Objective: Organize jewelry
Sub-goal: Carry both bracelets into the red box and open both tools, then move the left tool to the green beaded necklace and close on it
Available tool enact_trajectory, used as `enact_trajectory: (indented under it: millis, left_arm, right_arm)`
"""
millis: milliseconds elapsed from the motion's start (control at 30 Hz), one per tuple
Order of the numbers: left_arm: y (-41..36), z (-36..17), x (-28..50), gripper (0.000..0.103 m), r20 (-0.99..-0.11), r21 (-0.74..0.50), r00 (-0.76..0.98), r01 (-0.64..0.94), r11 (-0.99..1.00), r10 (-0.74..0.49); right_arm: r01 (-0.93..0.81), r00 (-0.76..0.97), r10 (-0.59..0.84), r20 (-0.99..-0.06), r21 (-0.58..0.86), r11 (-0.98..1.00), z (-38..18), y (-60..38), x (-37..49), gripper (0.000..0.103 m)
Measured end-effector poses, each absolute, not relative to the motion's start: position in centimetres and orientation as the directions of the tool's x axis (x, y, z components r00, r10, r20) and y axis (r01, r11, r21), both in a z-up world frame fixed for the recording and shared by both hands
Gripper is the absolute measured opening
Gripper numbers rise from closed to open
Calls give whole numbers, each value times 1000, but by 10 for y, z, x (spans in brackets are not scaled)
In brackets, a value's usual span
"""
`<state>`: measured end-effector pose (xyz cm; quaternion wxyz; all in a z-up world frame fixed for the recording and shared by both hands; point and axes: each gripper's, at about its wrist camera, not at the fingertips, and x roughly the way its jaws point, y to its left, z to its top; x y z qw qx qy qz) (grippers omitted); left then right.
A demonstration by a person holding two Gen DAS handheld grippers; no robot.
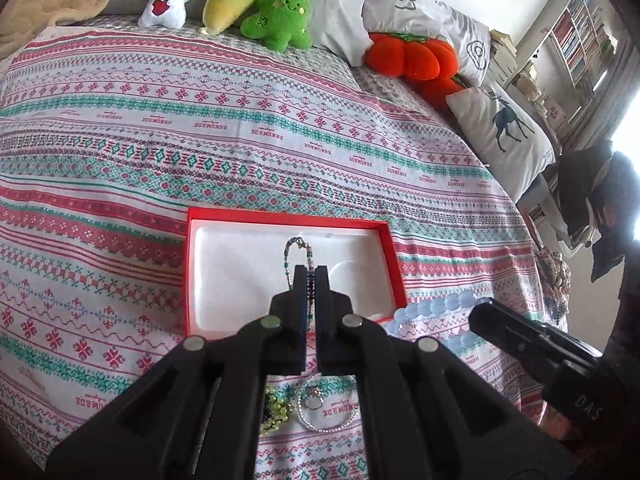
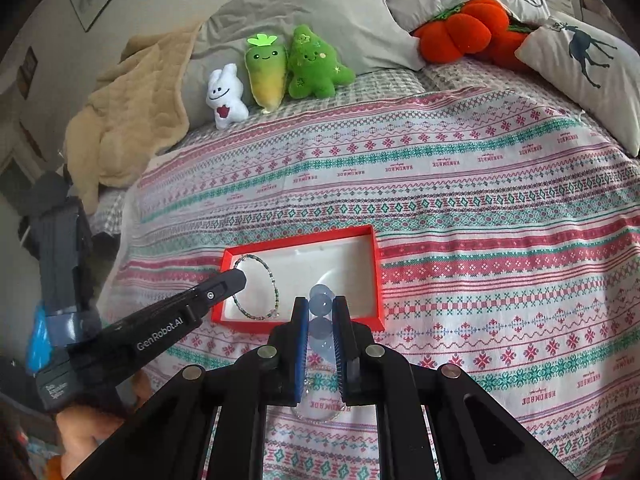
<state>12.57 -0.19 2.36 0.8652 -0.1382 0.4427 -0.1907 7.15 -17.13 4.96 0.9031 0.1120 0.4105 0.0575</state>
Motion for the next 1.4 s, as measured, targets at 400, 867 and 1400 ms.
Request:
enact_trajectory:
  millis: [400,867,1400]
  left_arm:
    - [12,1,135,4,-785,-238,551,155,959,-284]
    - [7,-6,138,4,-806,-170,546,158,973,-229]
    - [7,30,106,69,-780,-81,597,198,977,-185]
  right_arm:
    - [-36,659,232,-716,278,960,43,-147,102,12]
    - [21,610,147,-779,201,979,1,-168,132,12]
    - [24,613,142,-777,198,980,29,-185,98,67]
